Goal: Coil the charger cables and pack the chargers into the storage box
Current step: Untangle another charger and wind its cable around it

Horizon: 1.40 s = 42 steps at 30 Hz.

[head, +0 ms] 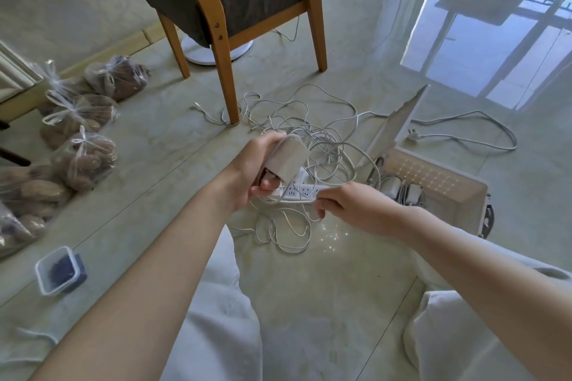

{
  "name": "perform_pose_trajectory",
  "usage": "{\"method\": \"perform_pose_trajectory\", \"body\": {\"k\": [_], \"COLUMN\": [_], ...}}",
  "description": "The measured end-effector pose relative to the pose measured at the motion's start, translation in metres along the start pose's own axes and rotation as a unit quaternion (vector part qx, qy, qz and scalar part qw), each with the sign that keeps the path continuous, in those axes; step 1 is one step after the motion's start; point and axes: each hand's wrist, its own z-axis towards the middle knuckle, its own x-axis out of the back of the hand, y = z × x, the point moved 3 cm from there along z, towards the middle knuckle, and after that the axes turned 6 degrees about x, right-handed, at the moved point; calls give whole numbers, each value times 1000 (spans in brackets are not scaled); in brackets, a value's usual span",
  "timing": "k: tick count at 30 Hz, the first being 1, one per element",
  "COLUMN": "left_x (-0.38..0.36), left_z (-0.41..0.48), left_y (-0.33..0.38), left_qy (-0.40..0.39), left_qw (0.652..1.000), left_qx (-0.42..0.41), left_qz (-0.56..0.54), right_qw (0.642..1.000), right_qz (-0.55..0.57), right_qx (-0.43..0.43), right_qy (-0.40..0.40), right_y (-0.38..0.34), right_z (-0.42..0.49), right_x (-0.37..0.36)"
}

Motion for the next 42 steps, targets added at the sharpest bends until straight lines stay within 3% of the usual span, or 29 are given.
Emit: {"method": "perform_pose_trajectory", "body": {"k": [3,8,13,20,23,27,29,32,35,38,42], "left_x": [-3,-6,-4,-8,-9,-21,-27,-32,-35,-33,-32], "left_z": [-4,-4,5,14,21,27,29,27,23,19,7], "left_y": [1,-3,-11,-6,-5,-4,-5,-5,-2,1,10], "left_qy": [54,29,79,221,250,202,162,104,51,2,-56], "left_qw": [991,966,869,801,842,953,980,988,971,963,973], "left_qx": [-55,-69,-101,-126,-125,-110,-79,-42,-26,-11,2], "left_qz": [114,248,477,541,462,196,80,-104,-232,-270,-225], "right_qw": [1000,999,998,996,993,993,992,992,992,992,995], "right_qz": [7,22,-2,-16,36,23,21,39,43,40,43], "right_qx": [-12,-14,-35,11,30,60,79,80,84,96,91], "right_qy": [14,27,61,86,107,102,98,92,90,77,29], "right_y": [7,12,12,-17,-29,-38,-40,-42,-40,-40,-36], "right_z": [2,-2,-5,-20,-27,-28,-28,-25,-23,-23,-21], "right_x": [10,27,38,22,14,4,-2,-6,-9,-12,-12]}}
